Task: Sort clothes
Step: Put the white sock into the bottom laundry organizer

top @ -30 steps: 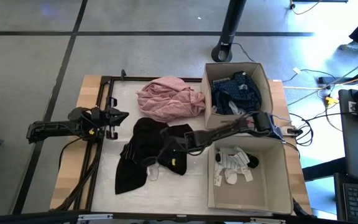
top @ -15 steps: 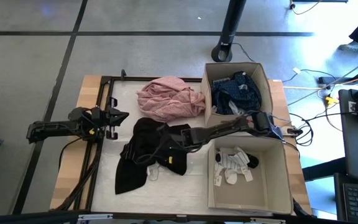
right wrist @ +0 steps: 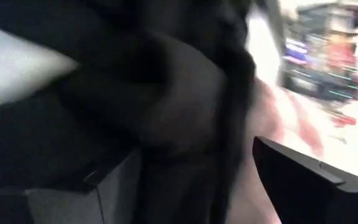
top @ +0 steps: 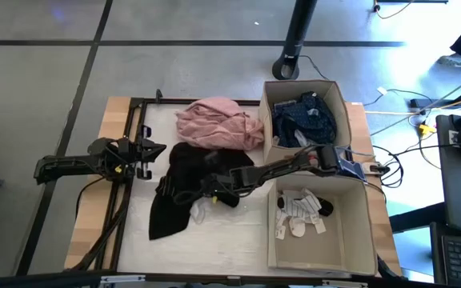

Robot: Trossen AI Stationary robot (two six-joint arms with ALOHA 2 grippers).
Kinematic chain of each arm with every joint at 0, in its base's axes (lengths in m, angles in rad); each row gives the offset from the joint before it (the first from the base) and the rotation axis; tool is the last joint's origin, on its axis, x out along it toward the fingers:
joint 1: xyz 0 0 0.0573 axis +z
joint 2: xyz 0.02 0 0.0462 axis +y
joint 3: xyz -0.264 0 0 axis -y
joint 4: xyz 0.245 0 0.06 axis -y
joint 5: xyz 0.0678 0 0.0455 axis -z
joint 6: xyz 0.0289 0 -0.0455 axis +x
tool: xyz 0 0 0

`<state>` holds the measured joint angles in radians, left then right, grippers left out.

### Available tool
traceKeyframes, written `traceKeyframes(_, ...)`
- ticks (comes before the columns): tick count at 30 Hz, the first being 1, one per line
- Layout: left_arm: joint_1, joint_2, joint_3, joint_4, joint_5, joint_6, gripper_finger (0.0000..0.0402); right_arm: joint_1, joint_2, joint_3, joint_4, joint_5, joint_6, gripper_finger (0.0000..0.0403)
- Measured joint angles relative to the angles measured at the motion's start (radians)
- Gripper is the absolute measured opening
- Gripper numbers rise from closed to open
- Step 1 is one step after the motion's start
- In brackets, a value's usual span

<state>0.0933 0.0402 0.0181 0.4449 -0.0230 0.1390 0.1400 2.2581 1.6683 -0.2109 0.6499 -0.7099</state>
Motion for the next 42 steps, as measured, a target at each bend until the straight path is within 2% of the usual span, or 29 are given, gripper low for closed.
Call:
traceKeyframes(3, 0.000, 0.001, 0.000, 0.000, 0.000, 0.007, 0.0005, -0.012, -0.004, 0.030, 0.029, 0.227, -0.144, 0.0298)
traceKeyframes(6, 0.000, 0.001, 0.000, 0.000, 0.000, 0.018, 0.0005, -0.013, -0.011, 0.111, 0.033, 0.388, -0.272, 0.0298)
traceKeyframes(10, 0.000, 0.001, 0.000, 0.000, 0.000, 0.018, 0.0005, 0.007, -0.013, 0.209, -0.077, 0.388, -0.292, 0.0298)
traceKeyframes(15, 0.000, 0.001, 0.000, -0.004, 0.000, 0.018, 0.0005, 0.078, -0.013, 0.310, -0.371, 0.252, -0.087, 0.0298)
traceKeyframes(19, 0.000, 0.001, 0.000, -0.009, 0.000, 0.018, 0.0005, 0.122, -0.013, 0.327, -0.539, -0.032, 0.054, 0.0298)
traceKeyframes(22, 0.000, 0.001, 0.000, -0.008, 0.000, 0.018, 0.0005, 0.133, -0.013, 0.317, -0.570, -0.233, 0.121, 0.0298)
traceKeyframes(25, 0.000, 0.001, 0.000, -0.008, 0.000, 0.018, 0.0005, 0.134, -0.012, 0.280, -0.571, -0.371, 0.158, 0.0298)
traceKeyframes(32, 0.000, 0.001, 0.000, -0.008, 0.000, 0.018, 0.0005, 0.098, -0.002, 0.191, -0.461, -0.541, 0.169, 0.0298)
traceKeyframes(42, 0.000, 0.001, 0.000, -0.009, -0.001, 0.026, 0.0005, 0.033, 0.021, 0.107, -0.187, -0.564, 0.298, 0.0298)
